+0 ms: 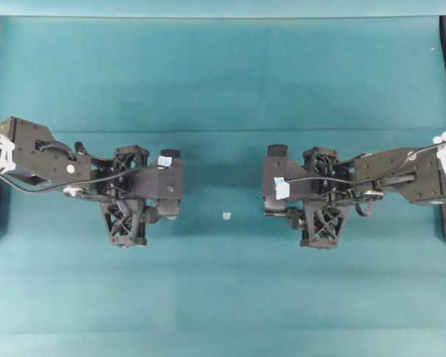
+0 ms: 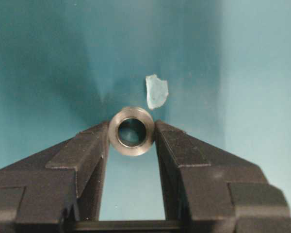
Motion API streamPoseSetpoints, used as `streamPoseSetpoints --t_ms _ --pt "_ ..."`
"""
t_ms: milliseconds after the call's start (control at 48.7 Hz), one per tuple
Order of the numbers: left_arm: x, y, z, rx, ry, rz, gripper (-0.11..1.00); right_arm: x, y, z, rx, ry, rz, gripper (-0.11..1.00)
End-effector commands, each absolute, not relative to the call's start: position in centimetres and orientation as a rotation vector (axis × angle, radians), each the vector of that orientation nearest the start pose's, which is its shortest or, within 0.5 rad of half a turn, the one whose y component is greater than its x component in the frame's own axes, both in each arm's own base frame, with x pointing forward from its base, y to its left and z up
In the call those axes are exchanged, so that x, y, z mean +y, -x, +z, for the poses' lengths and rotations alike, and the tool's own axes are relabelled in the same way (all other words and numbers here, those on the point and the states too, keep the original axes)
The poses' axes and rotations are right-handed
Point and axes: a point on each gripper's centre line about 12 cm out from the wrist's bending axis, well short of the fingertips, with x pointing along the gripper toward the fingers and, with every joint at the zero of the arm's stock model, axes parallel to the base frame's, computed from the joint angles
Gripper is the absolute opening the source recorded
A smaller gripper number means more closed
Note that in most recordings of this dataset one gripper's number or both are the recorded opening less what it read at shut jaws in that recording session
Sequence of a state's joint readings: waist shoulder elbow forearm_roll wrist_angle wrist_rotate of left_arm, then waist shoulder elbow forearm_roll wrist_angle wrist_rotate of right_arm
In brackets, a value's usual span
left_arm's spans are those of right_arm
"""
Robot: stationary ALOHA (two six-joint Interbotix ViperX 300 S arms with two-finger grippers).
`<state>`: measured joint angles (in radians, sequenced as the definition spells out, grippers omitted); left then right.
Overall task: Insert the washer onto the shaft with both hands.
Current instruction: 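Lower both grippers and close left on washer, right on shaft, then lift the washer with the left gripper and the shaft with the right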
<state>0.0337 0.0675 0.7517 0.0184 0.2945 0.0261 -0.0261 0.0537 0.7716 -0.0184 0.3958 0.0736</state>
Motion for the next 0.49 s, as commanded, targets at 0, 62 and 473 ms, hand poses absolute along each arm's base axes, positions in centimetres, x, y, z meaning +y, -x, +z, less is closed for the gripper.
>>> streamPoseSetpoints --t_ms 0,62,473 --pt "1.27 -33.86 10.26 1.094 -0.027 0.011 0.36 -1.47 -31.8 8.91 1.236 -0.066 -0.076 0.13" --pt "1.27 -33.81 10.22 1.096 -0.029 0.01 0.36 -1.47 -31.79 8.93 1.24 -0.065 -0.076 0.1" --pt "1.27 -33.91 10.3 1.093 -0.029 0.01 0.36 -1.49 -32.03 8.96 1.244 -0.061 -0.074 0.02"
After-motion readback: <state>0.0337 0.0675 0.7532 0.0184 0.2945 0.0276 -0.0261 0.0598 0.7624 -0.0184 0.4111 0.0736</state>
